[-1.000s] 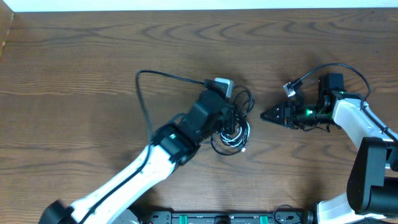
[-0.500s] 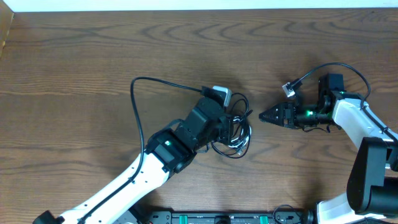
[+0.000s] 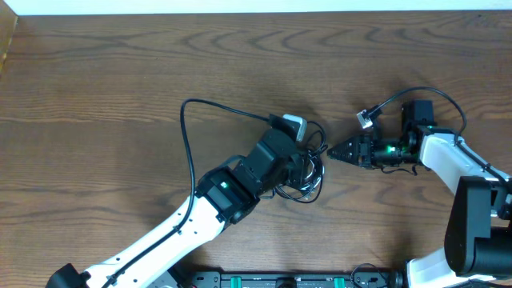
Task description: Untangle cables
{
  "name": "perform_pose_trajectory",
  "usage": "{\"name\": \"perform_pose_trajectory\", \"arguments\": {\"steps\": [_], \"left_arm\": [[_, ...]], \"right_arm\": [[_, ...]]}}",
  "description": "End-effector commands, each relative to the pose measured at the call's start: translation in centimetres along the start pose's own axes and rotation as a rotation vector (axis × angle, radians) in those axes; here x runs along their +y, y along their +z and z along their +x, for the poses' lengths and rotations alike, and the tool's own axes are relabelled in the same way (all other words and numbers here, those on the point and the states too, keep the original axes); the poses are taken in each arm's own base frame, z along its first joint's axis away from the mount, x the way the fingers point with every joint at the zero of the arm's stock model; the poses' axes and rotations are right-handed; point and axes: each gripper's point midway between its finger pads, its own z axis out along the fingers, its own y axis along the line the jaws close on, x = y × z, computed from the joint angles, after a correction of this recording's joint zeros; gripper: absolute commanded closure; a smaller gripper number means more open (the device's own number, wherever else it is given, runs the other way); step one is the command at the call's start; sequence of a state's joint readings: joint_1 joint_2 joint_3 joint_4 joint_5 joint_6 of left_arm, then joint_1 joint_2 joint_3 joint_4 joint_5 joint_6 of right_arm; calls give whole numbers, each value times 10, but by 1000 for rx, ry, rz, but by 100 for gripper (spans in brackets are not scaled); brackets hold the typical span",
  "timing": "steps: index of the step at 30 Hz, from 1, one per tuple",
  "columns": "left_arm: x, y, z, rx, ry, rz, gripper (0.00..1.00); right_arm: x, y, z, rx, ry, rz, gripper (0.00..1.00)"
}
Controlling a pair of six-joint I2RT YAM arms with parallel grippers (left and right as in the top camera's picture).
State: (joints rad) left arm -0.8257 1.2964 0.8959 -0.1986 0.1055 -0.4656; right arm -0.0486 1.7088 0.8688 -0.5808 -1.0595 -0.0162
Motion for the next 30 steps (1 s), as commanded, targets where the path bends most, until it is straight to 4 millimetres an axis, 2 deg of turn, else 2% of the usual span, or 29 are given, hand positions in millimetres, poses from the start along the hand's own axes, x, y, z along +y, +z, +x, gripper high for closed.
{"name": "perform_pose_trajectory", "arguments": {"steps": [1,4,8,14,18,22,25,30], "left_arm": [[-4,1,2,4,29,7,92],[-4,3,5,12,34,6,93],[-4,7,8,25,35,5,92],[-17,8,13,30,57,37,92],[-28,8,10,10,64,68,92],[-38,8,7,-9,75,97,92],[-44,7,6,-18,81,116,92],[-49,4,0,-45,82,136,92]], "right_arm": [[20,0,0,-1,36,-95,35],[28,-1,0,0,36,-147,35],[29,-1,1,2,34,-149,37],[30,2,1,7,27,-146,43],[23,3,0,5,57,-102,48],[14,4,-1,3,82,-51,58],[8,4,-2,-2,92,-17,61],[-2,4,-2,-7,111,41,73]]}}
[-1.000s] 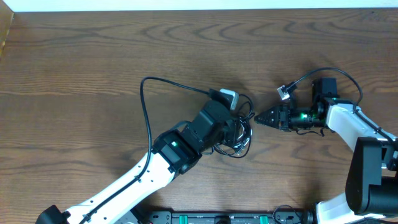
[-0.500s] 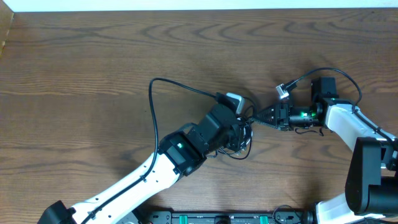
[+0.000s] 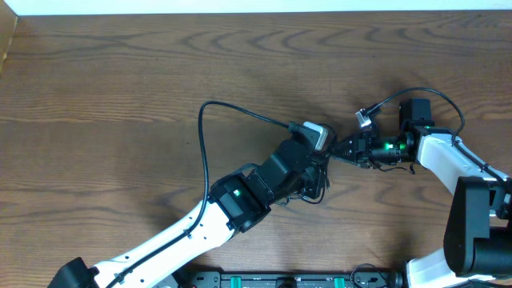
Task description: Untangle cables
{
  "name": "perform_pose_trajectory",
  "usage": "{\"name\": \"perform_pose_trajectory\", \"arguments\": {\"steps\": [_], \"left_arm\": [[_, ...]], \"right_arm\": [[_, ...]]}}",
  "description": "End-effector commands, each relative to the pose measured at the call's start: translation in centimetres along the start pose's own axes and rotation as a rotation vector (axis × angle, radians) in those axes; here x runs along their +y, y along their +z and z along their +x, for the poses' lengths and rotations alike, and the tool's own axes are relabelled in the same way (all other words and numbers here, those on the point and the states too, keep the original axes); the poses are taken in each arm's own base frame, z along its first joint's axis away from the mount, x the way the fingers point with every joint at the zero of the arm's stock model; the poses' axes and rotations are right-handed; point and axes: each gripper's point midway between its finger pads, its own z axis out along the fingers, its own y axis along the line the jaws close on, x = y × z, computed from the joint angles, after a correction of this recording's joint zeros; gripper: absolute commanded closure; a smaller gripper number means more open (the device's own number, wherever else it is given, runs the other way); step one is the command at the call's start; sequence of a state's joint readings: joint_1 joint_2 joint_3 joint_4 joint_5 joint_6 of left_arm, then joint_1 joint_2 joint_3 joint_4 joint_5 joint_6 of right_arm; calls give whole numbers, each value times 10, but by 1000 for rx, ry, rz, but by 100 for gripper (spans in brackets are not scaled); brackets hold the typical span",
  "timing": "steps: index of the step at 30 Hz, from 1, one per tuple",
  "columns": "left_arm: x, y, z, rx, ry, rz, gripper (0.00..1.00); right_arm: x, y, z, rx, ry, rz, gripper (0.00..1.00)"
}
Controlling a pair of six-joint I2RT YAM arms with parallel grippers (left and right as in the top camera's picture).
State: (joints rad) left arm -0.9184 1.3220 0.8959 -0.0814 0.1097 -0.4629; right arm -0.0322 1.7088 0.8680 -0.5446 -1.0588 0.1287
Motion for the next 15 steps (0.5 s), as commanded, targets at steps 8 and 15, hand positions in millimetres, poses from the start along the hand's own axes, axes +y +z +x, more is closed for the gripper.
{"name": "perform_pose_trajectory", "arguments": {"steps": [8,15], "left_arm": [[-23,-29,-30,-117,28,86,92],[-36,-62,-48,-201,33,134,92]], "right_arm": [[-12,0,-1,-14,30,86,74],[-13,-1,-1,-15,30,94,74]]}}
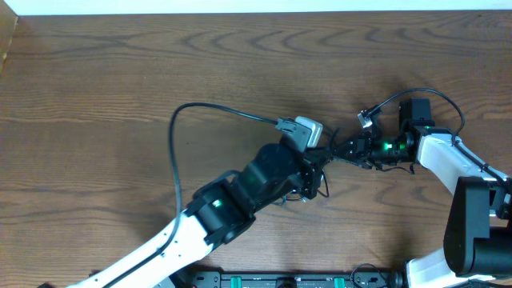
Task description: Untangle cables
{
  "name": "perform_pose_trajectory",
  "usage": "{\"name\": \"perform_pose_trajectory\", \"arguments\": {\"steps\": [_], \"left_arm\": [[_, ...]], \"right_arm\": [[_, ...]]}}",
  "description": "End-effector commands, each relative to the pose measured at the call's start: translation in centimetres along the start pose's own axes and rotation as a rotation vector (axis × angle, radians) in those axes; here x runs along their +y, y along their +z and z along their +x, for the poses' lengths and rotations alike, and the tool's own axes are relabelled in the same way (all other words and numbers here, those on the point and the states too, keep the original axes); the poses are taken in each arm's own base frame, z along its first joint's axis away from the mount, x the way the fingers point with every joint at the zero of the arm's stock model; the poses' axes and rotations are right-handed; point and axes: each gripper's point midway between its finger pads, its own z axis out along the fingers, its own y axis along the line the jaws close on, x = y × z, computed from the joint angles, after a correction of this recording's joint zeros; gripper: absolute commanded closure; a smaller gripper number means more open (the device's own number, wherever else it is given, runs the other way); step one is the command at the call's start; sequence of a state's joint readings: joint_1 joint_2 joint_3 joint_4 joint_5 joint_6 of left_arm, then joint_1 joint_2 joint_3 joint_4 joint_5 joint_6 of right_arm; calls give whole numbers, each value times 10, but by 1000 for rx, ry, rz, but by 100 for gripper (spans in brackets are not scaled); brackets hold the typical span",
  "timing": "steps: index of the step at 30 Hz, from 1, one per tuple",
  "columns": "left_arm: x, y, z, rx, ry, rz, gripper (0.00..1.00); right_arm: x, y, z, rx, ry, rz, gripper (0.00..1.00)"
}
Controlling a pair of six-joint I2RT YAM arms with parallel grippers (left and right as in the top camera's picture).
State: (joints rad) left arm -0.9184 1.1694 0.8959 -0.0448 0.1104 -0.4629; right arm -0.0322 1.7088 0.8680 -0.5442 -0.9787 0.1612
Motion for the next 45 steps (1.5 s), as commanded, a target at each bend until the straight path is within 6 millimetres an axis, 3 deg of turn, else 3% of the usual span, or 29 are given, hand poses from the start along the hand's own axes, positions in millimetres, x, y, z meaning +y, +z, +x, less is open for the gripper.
{"name": "perform_pose_trajectory", "arguments": {"steps": [1,7,20,28,35,40,45], "left_arm": [[-13,-17,-14,-49,22,46,92],[-18,-33,-22,-80,26,63,92],[-3,-20,3,21,17,6,92],[13,-8,29,121,-5,-54,92],[31,23,66,243,-166,-120,92],[21,44,93,359,-194,-30,92],[20,53,106,404,-205,-8,92]], "right_arm": [[0,0,1,-4,-2,19,74],[-1,0,1,-4,-2,22,74],[-1,0,1,-3,0,22,73],[-3,0,1,-5,0,34,69],[-3,0,1,-5,0,37,67],[-8,0,0,-10,0,67,66],[-16,-1,-1,-18,5,111,67]]}}
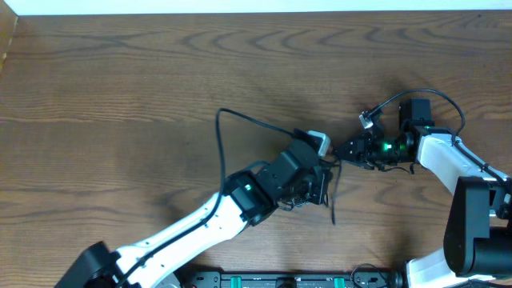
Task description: Untangle cables
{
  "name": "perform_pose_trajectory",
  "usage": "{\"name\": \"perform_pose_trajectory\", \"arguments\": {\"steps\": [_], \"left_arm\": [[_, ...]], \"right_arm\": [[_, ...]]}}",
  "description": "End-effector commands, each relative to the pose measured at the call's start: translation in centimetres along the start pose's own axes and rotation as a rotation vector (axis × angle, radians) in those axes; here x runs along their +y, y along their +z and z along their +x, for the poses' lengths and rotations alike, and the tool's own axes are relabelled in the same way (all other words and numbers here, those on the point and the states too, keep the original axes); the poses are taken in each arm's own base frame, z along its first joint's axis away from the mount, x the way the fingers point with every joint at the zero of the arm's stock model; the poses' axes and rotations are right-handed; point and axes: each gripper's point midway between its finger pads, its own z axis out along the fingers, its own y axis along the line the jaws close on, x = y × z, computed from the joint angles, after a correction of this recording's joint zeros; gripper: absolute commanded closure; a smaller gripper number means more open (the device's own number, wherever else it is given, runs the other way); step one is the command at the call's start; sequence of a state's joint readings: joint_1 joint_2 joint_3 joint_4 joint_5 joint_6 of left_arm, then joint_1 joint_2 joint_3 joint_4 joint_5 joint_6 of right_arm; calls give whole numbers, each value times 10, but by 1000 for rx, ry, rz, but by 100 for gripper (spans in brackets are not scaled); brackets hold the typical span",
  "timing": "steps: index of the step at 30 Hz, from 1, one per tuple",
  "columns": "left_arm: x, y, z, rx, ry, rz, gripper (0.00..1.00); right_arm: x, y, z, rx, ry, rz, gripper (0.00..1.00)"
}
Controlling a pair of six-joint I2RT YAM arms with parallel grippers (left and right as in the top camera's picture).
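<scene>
A black cable [240, 120] loops from the table's middle to a grey-white plug [319, 141]. My left gripper [314, 162] is over the tangle [306, 194], its fingers mostly hidden under the wrist; it appears shut on the cable by the plug. From the right, my right gripper [339, 151] points left with its tips together at the tangle's edge. It seems shut on a strand. A loose strand [333, 204] runs down from there toward the front. A white connector [366, 119] lies just above the right gripper, with its cable arcing over that arm.
The wooden table [120, 80] stretches wide to the left and back. The right arm's base [472, 224] stands at the right edge. A rail with green parts [280, 280] runs along the front.
My left gripper and the plug have shifted right and slightly toward the front. The cable loop is narrower and nearer the middle. A loose strand now trails out toward the front below the right gripper's tips.
At first my left gripper sat on the tangle and the right gripper's shut tips stood apart to its right. Then the plug was moved up against the right gripper's tips and the loop swung left. Now the plug is lower and a strand hangs free.
</scene>
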State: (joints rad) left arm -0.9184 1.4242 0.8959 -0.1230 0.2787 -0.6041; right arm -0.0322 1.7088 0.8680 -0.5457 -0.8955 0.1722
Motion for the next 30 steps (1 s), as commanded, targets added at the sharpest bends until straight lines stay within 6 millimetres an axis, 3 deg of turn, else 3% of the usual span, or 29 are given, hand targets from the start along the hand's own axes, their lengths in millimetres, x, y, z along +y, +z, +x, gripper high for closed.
{"name": "perform_pose_trajectory", "arguments": {"steps": [1,5,10,16,22,30], "left_arm": [[-6,4,8,42,-11,39,92],[-22,2,10,64,0,122,92],[-70,-11,10,95,110,380,92],[-112,-32,7,91,214,614,92],[-112,-35,4,88,217,629,92],[-104,-32,11,125,188,601,92]], "right_arm": [[-5,0,1,-7,7,44,67],[-24,-2,1,-23,106,157,67],[-48,-8,-1,-58,197,298,62],[-55,-10,-1,-69,204,337,59],[-66,-16,0,-78,220,396,60],[-94,-40,0,-122,323,478,59]]}}
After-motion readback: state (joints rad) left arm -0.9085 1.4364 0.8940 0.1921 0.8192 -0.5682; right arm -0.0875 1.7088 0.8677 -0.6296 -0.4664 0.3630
